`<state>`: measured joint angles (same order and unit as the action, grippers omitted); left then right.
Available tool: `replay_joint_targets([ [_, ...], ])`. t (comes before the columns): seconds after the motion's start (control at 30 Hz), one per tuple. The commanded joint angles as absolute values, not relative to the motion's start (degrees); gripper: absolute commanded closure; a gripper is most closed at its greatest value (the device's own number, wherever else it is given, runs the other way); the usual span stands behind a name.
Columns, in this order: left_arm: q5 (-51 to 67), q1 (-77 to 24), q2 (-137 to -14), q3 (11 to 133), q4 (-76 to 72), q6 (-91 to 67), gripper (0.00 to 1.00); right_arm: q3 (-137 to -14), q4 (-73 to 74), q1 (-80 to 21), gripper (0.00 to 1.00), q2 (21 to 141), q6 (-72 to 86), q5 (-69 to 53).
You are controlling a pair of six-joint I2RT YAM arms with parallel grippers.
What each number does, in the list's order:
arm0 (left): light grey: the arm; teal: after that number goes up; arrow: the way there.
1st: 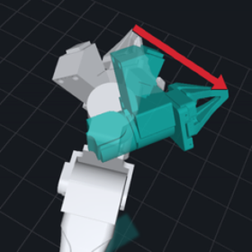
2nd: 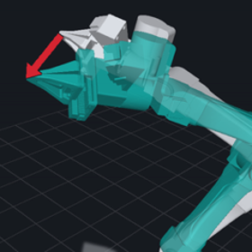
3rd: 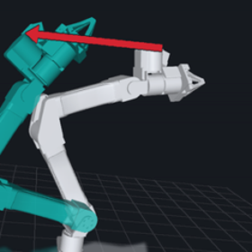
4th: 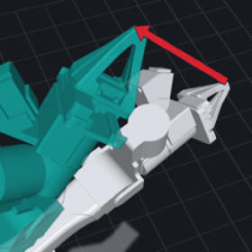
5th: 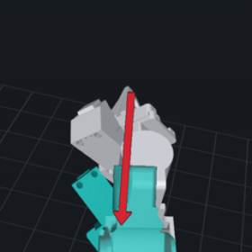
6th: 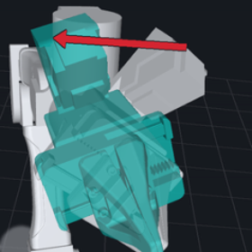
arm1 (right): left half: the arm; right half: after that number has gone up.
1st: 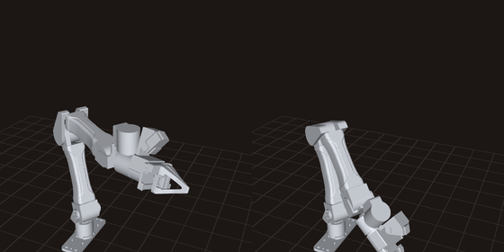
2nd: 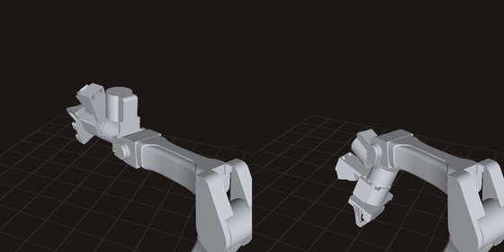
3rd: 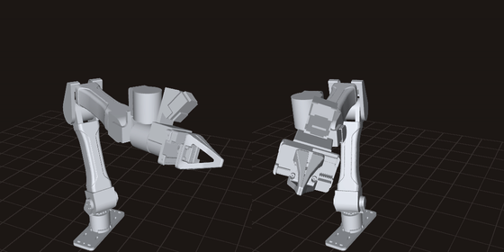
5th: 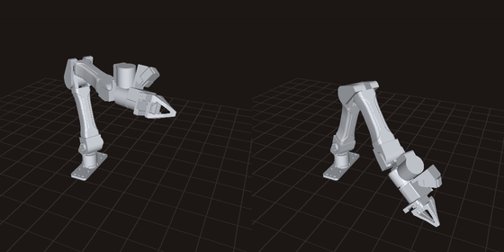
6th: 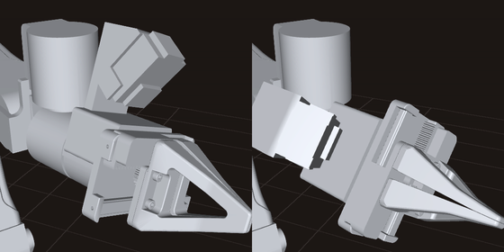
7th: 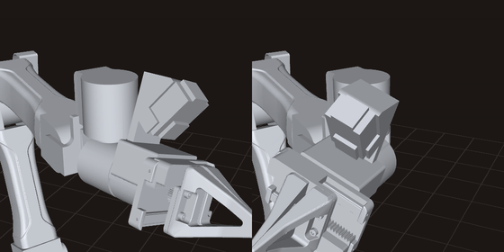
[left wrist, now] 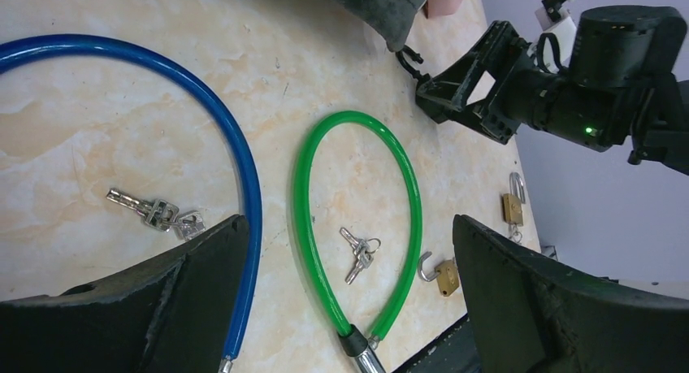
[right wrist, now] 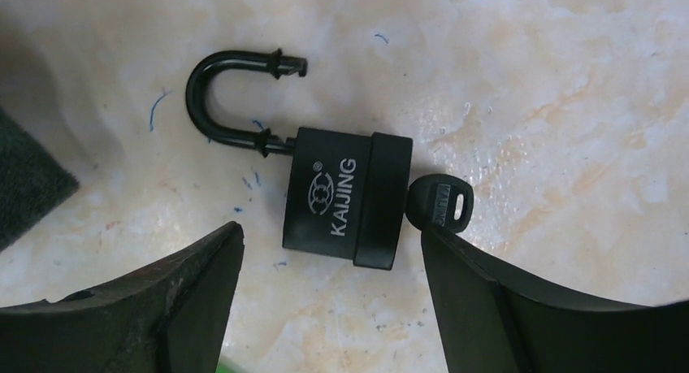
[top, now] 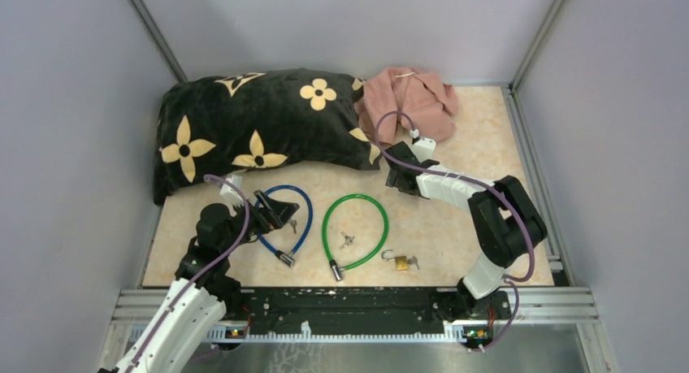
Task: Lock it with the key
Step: Pick up the lock from the center of the board.
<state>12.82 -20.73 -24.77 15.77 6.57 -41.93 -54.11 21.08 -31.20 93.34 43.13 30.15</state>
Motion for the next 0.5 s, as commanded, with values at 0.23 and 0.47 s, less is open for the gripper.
replay_joint_targets([
  [0.23,12.3,-20.3,-22.1,14.4,4.9,-42.4,0.02,-59.0,21.6,-28.7,0.24,100.8,44.9,35.4],
  [0.47,12.3,-20.4,-22.1,14.4,3.4,-40.6,0.02,-57.4,20.3,-28.5,0.78,100.4,39.7,34.4],
])
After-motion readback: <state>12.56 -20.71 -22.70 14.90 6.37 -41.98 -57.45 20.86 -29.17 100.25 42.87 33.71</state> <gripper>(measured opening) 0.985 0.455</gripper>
